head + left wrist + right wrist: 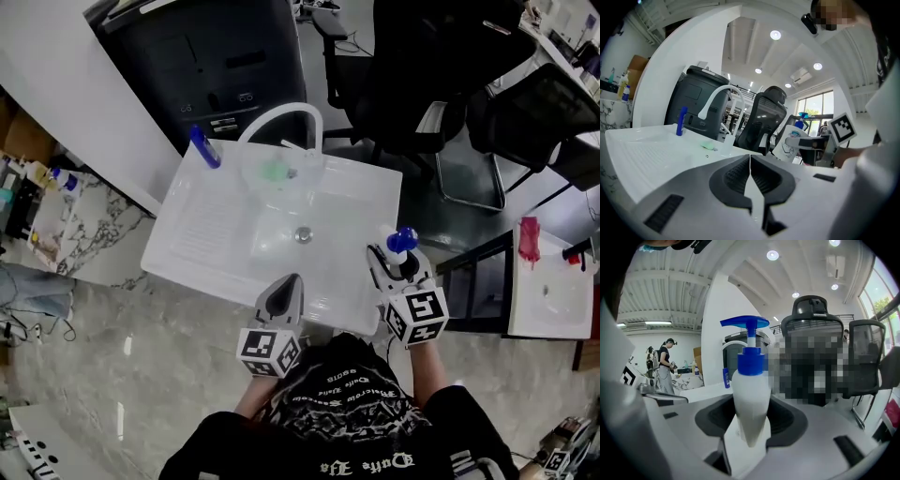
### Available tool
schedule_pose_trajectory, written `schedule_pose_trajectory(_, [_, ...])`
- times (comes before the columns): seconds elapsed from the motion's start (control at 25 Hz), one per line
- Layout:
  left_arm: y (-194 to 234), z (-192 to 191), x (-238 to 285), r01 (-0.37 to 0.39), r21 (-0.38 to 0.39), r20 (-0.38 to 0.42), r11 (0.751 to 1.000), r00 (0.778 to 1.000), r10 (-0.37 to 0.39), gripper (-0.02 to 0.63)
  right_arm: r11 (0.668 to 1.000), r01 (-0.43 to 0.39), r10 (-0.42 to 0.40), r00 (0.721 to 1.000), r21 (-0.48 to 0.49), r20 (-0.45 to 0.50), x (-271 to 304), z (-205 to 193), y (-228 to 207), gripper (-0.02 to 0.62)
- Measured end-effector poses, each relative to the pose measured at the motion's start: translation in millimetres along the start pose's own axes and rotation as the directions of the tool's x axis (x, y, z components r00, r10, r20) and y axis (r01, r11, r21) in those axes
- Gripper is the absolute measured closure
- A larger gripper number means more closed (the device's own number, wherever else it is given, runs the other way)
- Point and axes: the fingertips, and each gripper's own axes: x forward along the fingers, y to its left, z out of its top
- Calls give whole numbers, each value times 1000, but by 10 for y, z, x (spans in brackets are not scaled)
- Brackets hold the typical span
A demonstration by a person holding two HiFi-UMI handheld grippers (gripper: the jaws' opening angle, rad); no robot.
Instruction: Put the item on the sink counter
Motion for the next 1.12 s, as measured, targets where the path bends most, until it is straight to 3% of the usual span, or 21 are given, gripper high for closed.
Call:
schedule_pose_trajectory(0.56, [266,31,138,-137,-57,8,989,990,138,597,997,-74,74,997,-35,8,927,221,-422,396])
schedule_pose_trajectory(1.12, [296,83,204,-233,-35,20,972,972,234,600,982,-171,165,984,-84,-71,1823,61,-471,396])
